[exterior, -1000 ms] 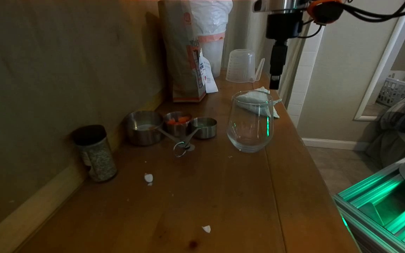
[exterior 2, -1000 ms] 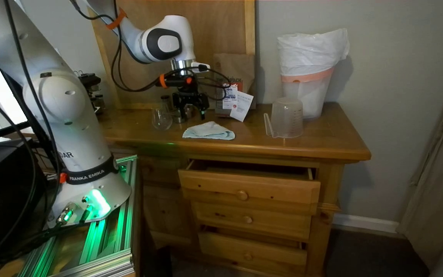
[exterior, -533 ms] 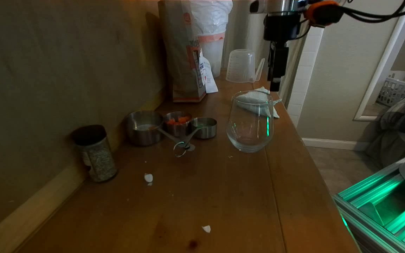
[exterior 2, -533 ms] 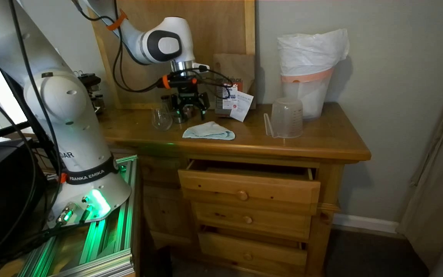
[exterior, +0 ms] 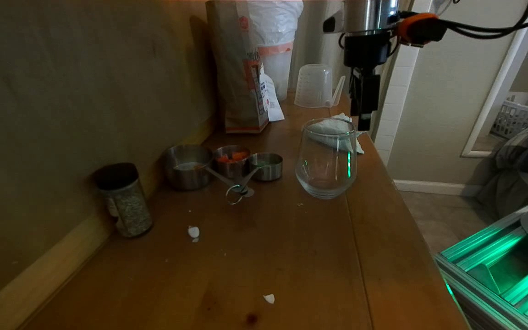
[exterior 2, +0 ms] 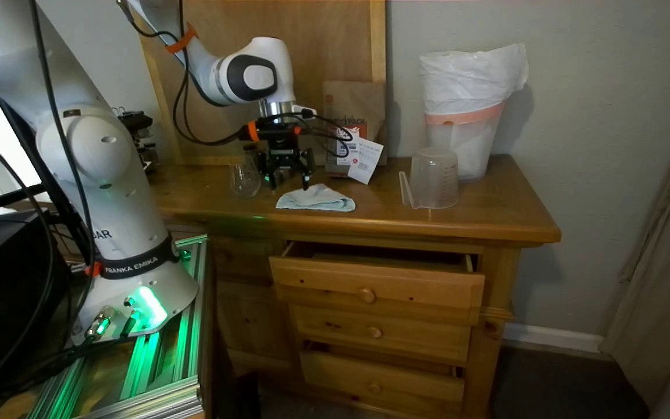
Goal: Unfold the towel then lay it out on the counter.
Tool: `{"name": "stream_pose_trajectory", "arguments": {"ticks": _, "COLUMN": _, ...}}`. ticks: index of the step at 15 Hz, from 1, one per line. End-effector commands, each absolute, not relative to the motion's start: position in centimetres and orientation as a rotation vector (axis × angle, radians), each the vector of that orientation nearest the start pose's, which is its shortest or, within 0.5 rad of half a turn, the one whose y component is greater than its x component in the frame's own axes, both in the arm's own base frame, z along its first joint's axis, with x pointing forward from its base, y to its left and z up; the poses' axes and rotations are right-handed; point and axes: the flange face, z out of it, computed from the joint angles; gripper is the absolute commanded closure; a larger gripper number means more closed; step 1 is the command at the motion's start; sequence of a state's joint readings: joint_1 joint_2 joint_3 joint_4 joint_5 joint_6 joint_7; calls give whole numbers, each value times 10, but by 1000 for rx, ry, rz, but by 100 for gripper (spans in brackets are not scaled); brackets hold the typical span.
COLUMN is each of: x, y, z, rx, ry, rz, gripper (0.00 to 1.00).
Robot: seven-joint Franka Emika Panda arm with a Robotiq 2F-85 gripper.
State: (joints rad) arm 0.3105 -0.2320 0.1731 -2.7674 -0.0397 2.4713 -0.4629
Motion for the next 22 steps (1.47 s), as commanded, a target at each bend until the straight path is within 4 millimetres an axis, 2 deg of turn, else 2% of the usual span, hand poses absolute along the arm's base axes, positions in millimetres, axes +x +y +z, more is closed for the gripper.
{"name": "stream_pose_trajectory", "arguments": {"ticks": 1, "x": 333, "y": 174, "z": 265, "rx": -2814, "ry": -1552, "rz": 132, "gripper": 11}}
{"name": "stream_pose_trajectory", "arguments": {"ticks": 2, "x": 332, "y": 174, "z": 262, "rx": -2812, "ry": -1556, "rz": 143, "gripper": 26}}
{"name": "stream_pose_trajectory", "arguments": {"ticks": 7, "x": 332, "y": 174, "z": 256, "rx": -2814, "ry": -1553, "rz": 156, "gripper": 62}}
{"name": "stream_pose_trajectory", "arguments": {"ticks": 12, "x": 336, "y": 173, "z": 263, "rx": -2823, "ry": -1557, "rz": 115, "gripper": 95}}
{"name": "stream_pose_trajectory", "arguments": {"ticks": 14, "x": 338, "y": 173, "z": 268, "rx": -2829, "ry": -1556, "rz": 89, "gripper": 100}}
{"name": "stream_pose_trajectory", "arguments": {"ticks": 18, "x": 348, "y": 169, "z": 281, "rx": -2877, "ry": -1504, "rz": -2, "gripper": 97}}
{"name": "stream_pose_trajectory", "arguments": {"ticks": 22, "x": 371, "y": 166, "z": 303, "rx": -2958, "ry": -1406, "rz": -131, "gripper": 96}}
